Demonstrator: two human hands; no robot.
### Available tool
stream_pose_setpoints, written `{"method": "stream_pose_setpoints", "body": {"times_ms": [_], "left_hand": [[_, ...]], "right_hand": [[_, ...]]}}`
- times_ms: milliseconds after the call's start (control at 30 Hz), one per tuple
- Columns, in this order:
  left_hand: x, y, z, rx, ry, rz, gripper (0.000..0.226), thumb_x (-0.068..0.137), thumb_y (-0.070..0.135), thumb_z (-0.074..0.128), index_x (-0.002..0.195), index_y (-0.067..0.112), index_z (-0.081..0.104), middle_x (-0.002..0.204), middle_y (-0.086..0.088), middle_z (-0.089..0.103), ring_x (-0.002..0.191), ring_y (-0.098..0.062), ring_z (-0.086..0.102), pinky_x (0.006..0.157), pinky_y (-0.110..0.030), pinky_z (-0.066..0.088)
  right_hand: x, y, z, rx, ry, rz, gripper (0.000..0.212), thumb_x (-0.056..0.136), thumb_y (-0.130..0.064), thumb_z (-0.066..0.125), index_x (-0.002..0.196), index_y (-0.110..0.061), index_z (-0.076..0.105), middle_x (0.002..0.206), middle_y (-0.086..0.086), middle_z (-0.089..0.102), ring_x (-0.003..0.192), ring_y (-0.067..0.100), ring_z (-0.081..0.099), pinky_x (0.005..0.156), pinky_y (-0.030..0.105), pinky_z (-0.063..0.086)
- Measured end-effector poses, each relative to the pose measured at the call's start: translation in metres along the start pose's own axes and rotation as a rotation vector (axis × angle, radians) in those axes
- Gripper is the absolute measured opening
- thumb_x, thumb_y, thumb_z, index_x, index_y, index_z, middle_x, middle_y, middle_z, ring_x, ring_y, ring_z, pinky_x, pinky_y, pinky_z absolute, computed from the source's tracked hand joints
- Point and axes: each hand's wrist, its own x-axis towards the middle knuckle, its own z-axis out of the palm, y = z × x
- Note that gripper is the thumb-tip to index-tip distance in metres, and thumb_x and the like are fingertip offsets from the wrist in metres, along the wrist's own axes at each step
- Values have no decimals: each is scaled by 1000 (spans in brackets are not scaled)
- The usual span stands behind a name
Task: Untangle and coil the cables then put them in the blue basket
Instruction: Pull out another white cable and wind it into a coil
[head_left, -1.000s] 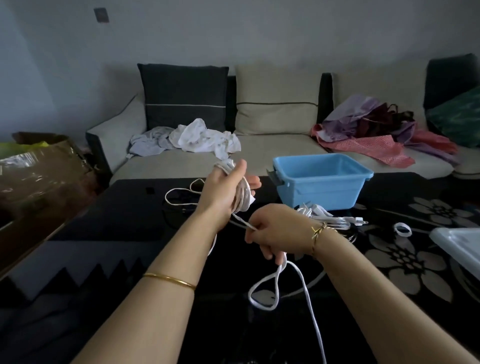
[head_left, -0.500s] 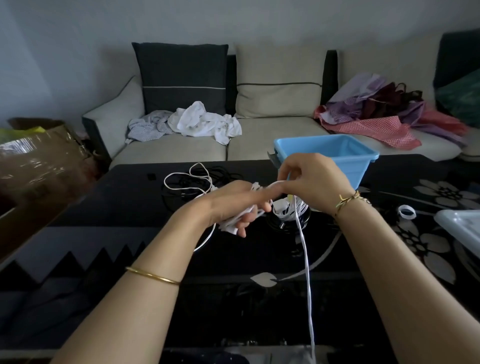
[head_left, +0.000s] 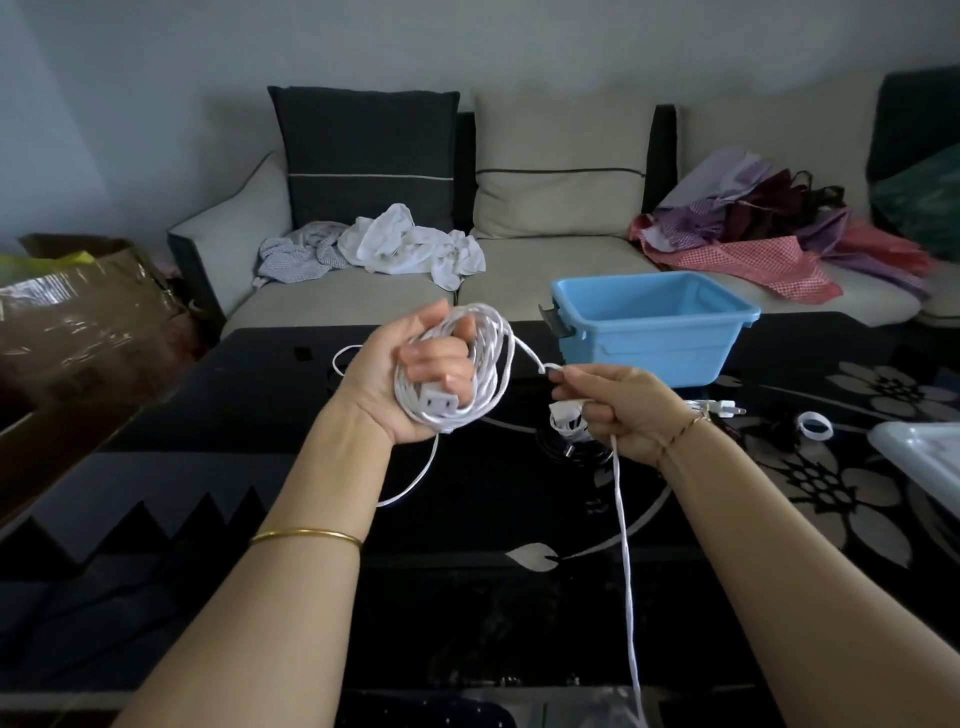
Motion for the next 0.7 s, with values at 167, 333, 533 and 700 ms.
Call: {"method": "stream_pose_setpoints", "body": {"times_ms": [167, 333, 533, 700], "left_hand": [[9, -4, 13, -96, 288, 440, 48, 98, 41, 41, 91, -1, 64, 39, 9, 38, 34, -2, 37, 53, -17, 50], [29, -12, 12, 210, 590, 544, 47, 99, 46, 39, 80, 4, 50, 48, 3, 40, 43, -9, 40, 76, -43, 56], [40, -33, 2, 1024, 718, 576, 41, 101, 27, 44, 65, 9, 49, 53, -6, 54, 44, -15, 52, 72, -38, 54], [41, -40, 21, 1601, 679, 236, 37, 90, 43, 49, 74, 9, 51, 64, -18, 56, 55, -27, 60, 59, -28, 54]], "right_hand": [[-11, 7, 20, -380, -163, 75, 27, 99, -22, 45, 85, -7, 64, 68, 5, 49, 33, 2, 27, 31, 13, 19], [-42, -8, 56, -851, -364, -88, 22, 94, -15, 51, 82, -1, 64, 59, 7, 53, 33, 7, 38, 34, 16, 31], [-61, -20, 62, -1003, -496, -82, 31, 94, -14, 49, 84, 14, 59, 52, 13, 62, 35, 13, 51, 43, 15, 44], [-58, -45, 37, -832, -225, -222, 13, 84, -8, 63, 78, 3, 63, 39, -4, 51, 35, 12, 49, 44, 22, 49]]}}
